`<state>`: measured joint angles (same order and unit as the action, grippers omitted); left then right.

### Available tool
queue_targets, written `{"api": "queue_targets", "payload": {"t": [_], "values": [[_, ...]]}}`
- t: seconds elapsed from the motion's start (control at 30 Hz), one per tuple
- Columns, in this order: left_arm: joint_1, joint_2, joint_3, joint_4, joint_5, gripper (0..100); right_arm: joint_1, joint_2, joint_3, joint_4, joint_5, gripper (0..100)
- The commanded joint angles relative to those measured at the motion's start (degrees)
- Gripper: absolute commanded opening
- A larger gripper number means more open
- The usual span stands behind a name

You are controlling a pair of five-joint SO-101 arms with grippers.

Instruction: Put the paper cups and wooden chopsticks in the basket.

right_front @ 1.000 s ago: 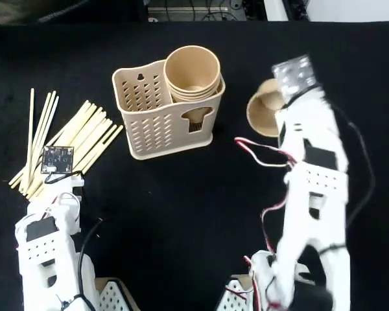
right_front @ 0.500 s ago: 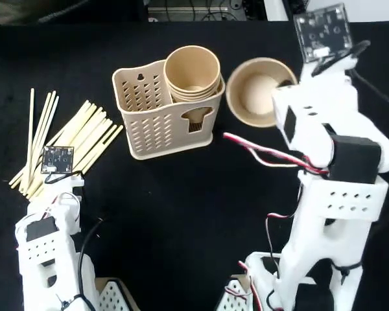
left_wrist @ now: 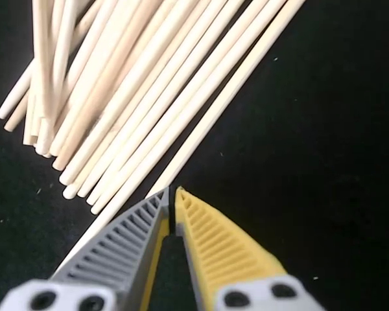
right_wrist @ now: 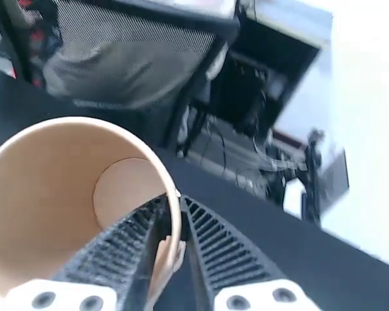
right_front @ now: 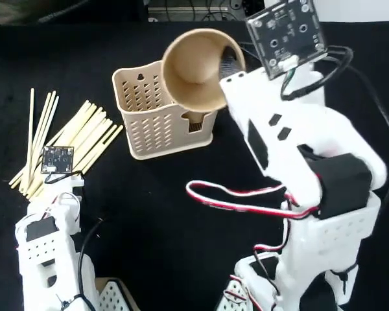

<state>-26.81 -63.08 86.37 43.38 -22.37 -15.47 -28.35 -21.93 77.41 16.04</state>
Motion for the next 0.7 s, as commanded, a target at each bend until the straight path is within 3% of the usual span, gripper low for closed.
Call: {"api": "queue_targets", "payload": {"t": [0.0, 0.33, 0.67], "values": [[0.40, -0.62, -0.40, -0.88, -0.35, 3, -1.05, 0.22, 4.97, -6.68, -0.44, 1.1], [0.40, -0.62, -0.40, -0.88, -0.44, 3, -0.97, 0.22, 16.40, -14.59, -0.44, 1.1], [0.13, -0.62, -0.40, -0.79, -0.35, 3, 2.02, 0.75, 18.07, -17.23, -2.99, 1.1]]}}
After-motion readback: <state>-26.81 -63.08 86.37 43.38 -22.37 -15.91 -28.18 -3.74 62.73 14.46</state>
